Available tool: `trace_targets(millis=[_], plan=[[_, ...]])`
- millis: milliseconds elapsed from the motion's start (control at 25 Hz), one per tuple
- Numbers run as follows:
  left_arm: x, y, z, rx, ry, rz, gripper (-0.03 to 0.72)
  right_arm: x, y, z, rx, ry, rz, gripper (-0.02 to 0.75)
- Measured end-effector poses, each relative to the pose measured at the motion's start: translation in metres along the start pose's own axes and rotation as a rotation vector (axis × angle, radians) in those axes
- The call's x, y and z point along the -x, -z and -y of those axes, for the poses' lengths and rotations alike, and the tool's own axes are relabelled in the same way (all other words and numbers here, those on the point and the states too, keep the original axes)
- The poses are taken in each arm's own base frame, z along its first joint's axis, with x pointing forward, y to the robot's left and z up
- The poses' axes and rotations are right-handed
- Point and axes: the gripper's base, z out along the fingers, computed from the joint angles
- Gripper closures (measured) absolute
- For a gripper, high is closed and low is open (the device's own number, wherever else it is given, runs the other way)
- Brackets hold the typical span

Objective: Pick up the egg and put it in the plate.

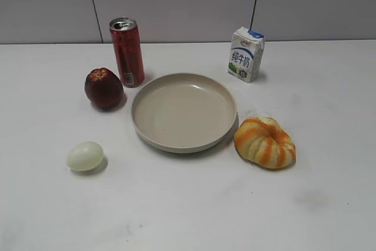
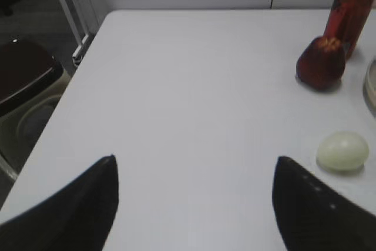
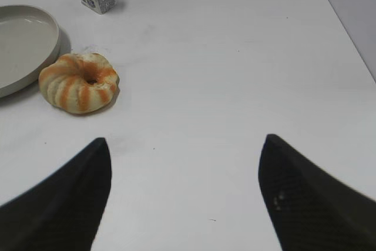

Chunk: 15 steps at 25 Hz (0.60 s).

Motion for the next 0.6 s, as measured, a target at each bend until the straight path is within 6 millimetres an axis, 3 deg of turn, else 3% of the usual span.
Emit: trace_targets(millis=[160,440,600], plan=[[0.026,-0.02,-0.002,-0.002,0.008,0.021,0.07,0.0,0.0,0.0,0.0,0.0,0.0,0.149],[0.055,-0.091,0.006,-0.153,0.066,-0.153,0.071,0.0,0.0,0.0,0.0,0.0,0.0,0.149],[0.074,-0.131,0.015,-0.263,0.012,-0.279,0.072,0.0,0.0,0.0,0.0,0.0,0.0,0.149]])
